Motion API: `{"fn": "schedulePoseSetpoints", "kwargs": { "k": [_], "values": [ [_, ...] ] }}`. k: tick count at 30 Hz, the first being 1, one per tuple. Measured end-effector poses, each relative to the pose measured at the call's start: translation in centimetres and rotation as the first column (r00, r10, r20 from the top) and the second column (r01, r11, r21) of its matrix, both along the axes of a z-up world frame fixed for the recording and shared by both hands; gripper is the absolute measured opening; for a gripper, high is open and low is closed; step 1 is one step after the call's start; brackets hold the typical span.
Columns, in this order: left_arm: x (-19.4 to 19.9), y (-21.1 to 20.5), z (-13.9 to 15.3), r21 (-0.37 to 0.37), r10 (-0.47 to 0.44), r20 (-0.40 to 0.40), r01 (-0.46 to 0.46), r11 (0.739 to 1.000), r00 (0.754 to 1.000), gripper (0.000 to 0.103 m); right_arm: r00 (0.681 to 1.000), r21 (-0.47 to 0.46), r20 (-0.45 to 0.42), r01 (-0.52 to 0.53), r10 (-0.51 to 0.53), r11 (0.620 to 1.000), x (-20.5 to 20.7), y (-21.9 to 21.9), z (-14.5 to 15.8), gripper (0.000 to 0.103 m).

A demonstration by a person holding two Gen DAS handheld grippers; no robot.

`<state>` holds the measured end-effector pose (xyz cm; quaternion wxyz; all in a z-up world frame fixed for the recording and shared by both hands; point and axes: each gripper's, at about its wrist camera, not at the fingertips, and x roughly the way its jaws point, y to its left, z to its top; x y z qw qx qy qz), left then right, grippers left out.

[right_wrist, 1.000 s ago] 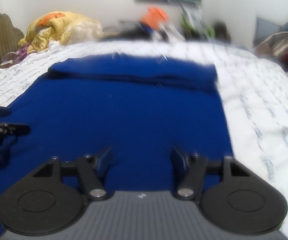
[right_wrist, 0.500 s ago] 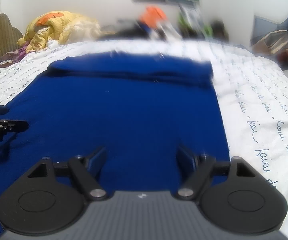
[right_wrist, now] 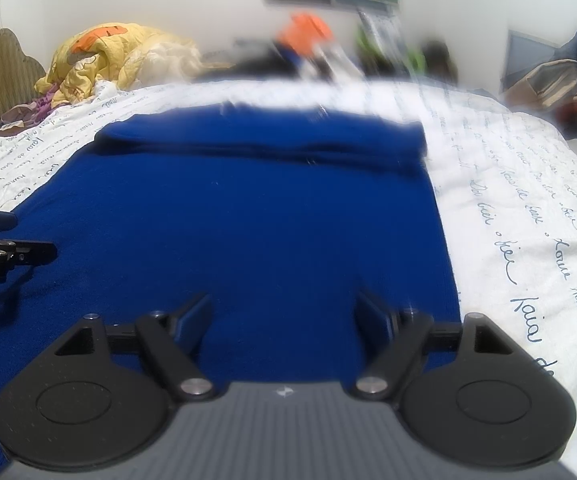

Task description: Fold small clothes

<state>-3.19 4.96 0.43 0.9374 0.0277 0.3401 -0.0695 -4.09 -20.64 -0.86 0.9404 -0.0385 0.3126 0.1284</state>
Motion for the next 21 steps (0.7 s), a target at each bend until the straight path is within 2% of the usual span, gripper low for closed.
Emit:
{"fn": "schedulePoseSetpoints", "kwargs": {
  "k": [21],
  "values": [
    [0.05, -0.30, 0.15, 0.004, 0.016, -0.003, -0.016, 1.000, 1.000, 0.103, 1.000, -0.005, 0.001, 0.010, -0.010, 1.000, -0.05, 0.20, 0.04, 0.081]
  ]
}}
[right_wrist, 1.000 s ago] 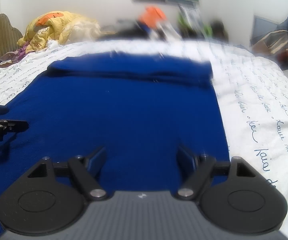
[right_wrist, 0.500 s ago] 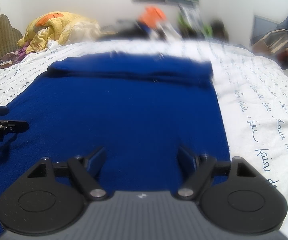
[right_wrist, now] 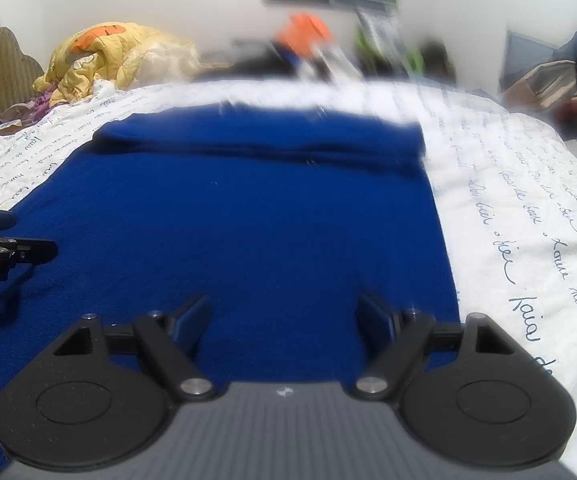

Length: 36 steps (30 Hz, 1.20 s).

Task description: Fold small clothes

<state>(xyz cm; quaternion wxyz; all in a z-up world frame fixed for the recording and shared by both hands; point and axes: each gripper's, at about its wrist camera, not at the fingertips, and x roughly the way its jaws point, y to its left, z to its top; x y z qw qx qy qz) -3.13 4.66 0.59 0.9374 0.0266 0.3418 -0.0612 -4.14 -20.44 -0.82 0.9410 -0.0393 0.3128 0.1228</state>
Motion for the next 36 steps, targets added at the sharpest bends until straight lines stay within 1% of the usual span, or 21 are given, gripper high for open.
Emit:
{"fn": "schedulePoseSetpoints", "kwargs": {
  "k": [3, 4, 5, 6, 8, 9, 10, 11, 13, 16, 22, 25, 27, 30, 36],
  "values": [
    [-0.3, -0.3, 0.2, 0.015, 0.028, -0.005, -0.028, 0.999, 1.000, 0.103, 1.000, -0.004, -0.001, 0.004, -0.004, 1.000, -0.1, 0.1, 0.0, 0.083],
    [-0.5, -0.5, 0.4, 0.017, 0.061, -0.026, -0.061, 0.998, 0.998, 0.103, 1.000, -0.018, -0.011, 0.026, -0.026, 1.000, -0.3, 0.2, 0.1, 0.092],
    [-1.0, -0.8, 0.7, 0.007, 0.090, -0.059, -0.090, 0.996, 0.994, 0.103, 0.998, -0.029, -0.028, 0.060, -0.060, 0.998, -0.5, 0.3, 0.1, 0.098],
    [-1.7, -1.1, 0.9, -0.006, 0.098, -0.080, -0.099, 0.995, 0.992, 0.103, 0.994, -0.029, -0.049, 0.092, -0.093, 0.995, -0.9, 0.3, 0.0, 0.103],
    [-3.8, -2.0, 0.9, -0.021, 0.078, -0.082, -0.080, 0.997, 0.994, 0.103, 0.993, -0.010, -0.051, 0.109, -0.109, 0.994, -2.3, 0.4, -0.1, 0.103],
    [-4.9, -2.5, 0.6, -0.012, 0.061, -0.061, -0.062, 0.998, 0.996, 0.103, 0.994, -0.014, -0.025, 0.102, -0.102, 0.995, -3.2, 0.5, -0.4, 0.103],
    [-6.1, -3.0, 0.1, 0.006, 0.048, -0.005, -0.048, 0.999, 0.999, 0.103, 0.996, -0.014, -0.008, 0.092, -0.092, 0.996, -3.8, 0.5, -0.5, 0.103],
    [-7.0, -3.0, -0.2, 0.000, 0.039, 0.027, -0.039, 0.999, 0.999, 0.103, 0.996, -0.011, -0.011, 0.083, -0.083, 0.996, -3.7, 0.5, -0.6, 0.103],
    [-6.7, -2.6, -0.2, -0.018, 0.024, 0.017, -0.024, 1.000, 1.000, 0.103, 0.996, -0.001, -0.017, 0.087, -0.087, 0.996, -3.2, 0.3, -0.6, 0.103],
    [-6.3, -2.3, -0.2, -0.023, 0.009, 0.018, -0.009, 1.000, 1.000, 0.103, 0.997, -0.003, -0.019, 0.078, -0.078, 0.997, -2.7, 0.5, -0.6, 0.103],
    [-6.7, -2.8, -0.2, -0.030, 0.008, 0.022, -0.007, 1.000, 1.000, 0.103, 0.996, -0.003, -0.015, 0.082, -0.082, 0.997, -2.8, 0.6, -0.5, 0.103],
    [-6.6, -2.6, -0.2, -0.046, 0.007, 0.024, -0.006, 0.999, 1.000, 0.103, 0.997, 0.008, -0.014, 0.080, -0.080, 0.997, -2.9, 0.3, -0.5, 0.103],
    [-6.6, -2.8, -0.2, -0.034, 0.007, 0.023, -0.007, 0.999, 1.000, 0.103, 0.996, 0.028, -0.013, 0.084, -0.083, 0.996, -2.9, 0.0, -0.4, 0.103],
    [-6.7, -2.9, -0.2, -0.032, 0.010, 0.023, -0.009, 0.999, 1.000, 0.103, 0.996, 0.003, -0.014, 0.083, -0.083, 0.997, -2.8, 0.3, -0.4, 0.103],
    [-6.7, -2.9, -0.2, -0.029, 0.011, 0.023, -0.010, 1.000, 1.000, 0.103, 0.996, 0.009, -0.014, 0.083, -0.083, 0.997, -2.9, 0.1, -0.4, 0.103]
  ]
}}
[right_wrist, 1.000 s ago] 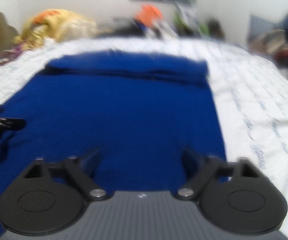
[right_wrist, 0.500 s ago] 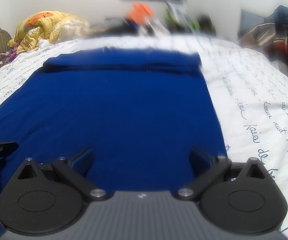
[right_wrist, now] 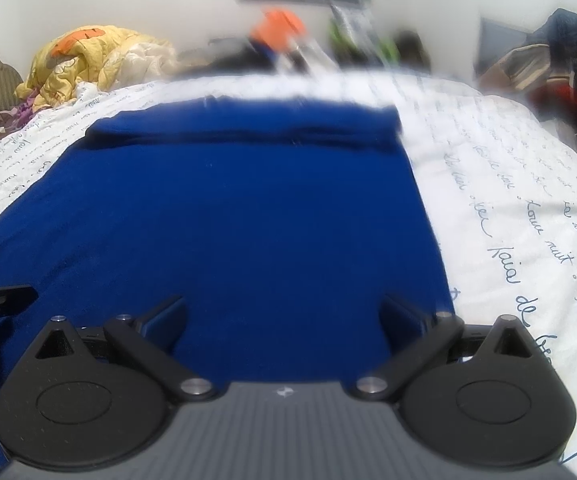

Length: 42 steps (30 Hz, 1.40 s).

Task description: Fold small clothes

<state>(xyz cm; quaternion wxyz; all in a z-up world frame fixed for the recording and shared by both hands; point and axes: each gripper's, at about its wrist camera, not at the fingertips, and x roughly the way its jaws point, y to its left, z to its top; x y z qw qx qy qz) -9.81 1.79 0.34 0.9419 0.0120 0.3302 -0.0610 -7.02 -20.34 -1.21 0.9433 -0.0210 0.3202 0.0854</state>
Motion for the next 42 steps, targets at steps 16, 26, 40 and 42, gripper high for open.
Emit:
{"fn": "schedulePoseSetpoints", "kwargs": {
  "k": [16, 26, 40, 42],
  "values": [
    [-4.4, 1.7, -0.1, 0.019, -0.019, 0.008, 0.018, 1.000, 1.000, 0.103, 1.000, 0.006, 0.008, -0.006, 0.006, 1.000, -5.6, -1.7, 0.0, 0.103],
    [-5.3, 9.2, 2.1, -0.157, 0.113, -0.139, -0.135, 0.978, 0.984, 0.103, 0.983, 0.192, -0.184, 0.029, 0.007, 0.981, -5.4, -6.9, 3.7, 0.103],
    [-4.2, 16.0, -0.7, -0.780, -0.231, -0.356, -0.152, 0.607, 0.906, 0.095, 0.837, 0.770, -0.427, 0.139, 0.342, 0.622, -3.6, -12.4, 0.3, 0.103],
    [-4.2, 16.1, -0.5, -0.771, -0.219, -0.367, -0.163, 0.616, 0.904, 0.089, 0.846, 0.787, -0.427, 0.175, 0.319, 0.591, -3.6, -12.8, 0.0, 0.095]
  ]
}}
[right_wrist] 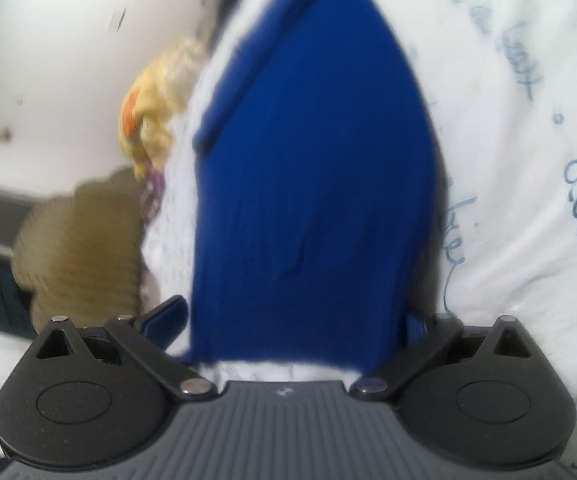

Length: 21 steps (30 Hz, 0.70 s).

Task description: Fold small clothes

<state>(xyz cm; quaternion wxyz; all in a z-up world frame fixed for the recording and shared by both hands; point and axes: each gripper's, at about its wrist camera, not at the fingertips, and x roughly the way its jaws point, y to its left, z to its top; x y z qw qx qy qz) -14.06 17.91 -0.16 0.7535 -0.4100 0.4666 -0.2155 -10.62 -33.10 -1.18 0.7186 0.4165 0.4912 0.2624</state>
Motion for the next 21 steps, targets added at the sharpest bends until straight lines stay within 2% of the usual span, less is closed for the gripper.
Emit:
{"fn": "schedulePoseSetpoints", "kwargs": {
  "k": [1, 2, 3, 4, 5, 6, 10, 12, 14, 18, 21],
  "values": [
    [0.1, 0.0, 0.1, 0.017, 0.004, -0.001, -0.004, 1.000, 1.000, 0.080, 1.000, 0.000, -0.009, 0.012, -0.012, 1.000, 0.1, -0.1, 0.0, 0.093],
    [0.2, -0.4, 0.1, 0.034, 0.002, -0.007, -0.002, 0.999, 1.000, 0.066, 1.000, 0.003, -0.014, 0.020, -0.020, 1.000, 0.3, -0.1, 0.0, 0.086],
    [0.5, -0.5, 0.3, 0.052, -0.006, -0.016, 0.006, 0.999, 1.000, 0.048, 1.000, 0.001, -0.019, 0.024, -0.024, 1.000, 0.6, 0.0, 0.0, 0.066],
    [0.8, -0.6, 0.2, 0.074, -0.012, -0.029, 0.014, 0.997, 1.000, 0.037, 0.999, -0.018, -0.029, 0.023, -0.024, 1.000, 0.9, 0.1, -0.2, 0.050],
    [1.0, -0.8, 0.1, 0.106, -0.024, -0.046, 0.029, 0.994, 0.999, 0.013, 0.998, -0.054, -0.050, 0.020, -0.023, 0.998, 1.2, 0.2, -0.5, 0.017],
    [1.4, -0.9, 0.1, 0.134, -0.037, -0.057, 0.045, 0.990, 0.998, 0.008, 0.997, -0.088, -0.070, 0.021, -0.028, 0.996, 1.4, 0.2, -0.9, 0.005],
    [1.8, -1.0, 1.1, 0.195, -0.070, -0.048, 0.078, 0.978, 0.996, 0.009, 0.998, -0.086, -0.052, 0.024, -0.028, 0.996, 1.4, -0.4, -1.1, 0.005],
    [2.8, -1.0, 2.5, 0.203, -0.085, -0.008, 0.085, 0.975, 0.996, 0.009, 0.999, -0.082, -0.023, 0.029, -0.031, 0.996, 1.9, -0.3, -0.5, 0.005],
    [4.8, -0.7, 4.7, 0.198, -0.090, 0.069, 0.075, 0.977, 0.994, 0.009, 0.999, -0.041, 0.025, 0.033, -0.032, 0.999, 3.1, -0.3, 0.7, 0.005],
    [11.7, -0.3, 9.3, 0.170, -0.079, 0.246, 0.037, 0.985, 0.966, 0.009, 0.988, -0.012, 0.153, 0.038, -0.035, 0.999, 8.3, 0.1, 4.4, 0.005],
    [18.8, -1.3, 11.8, 0.208, -0.068, 0.355, -0.008, 0.978, 0.933, 0.009, 0.963, 0.004, 0.260, 0.075, -0.074, 0.997, 15.0, -0.1, 6.8, 0.005]
  ]
}}
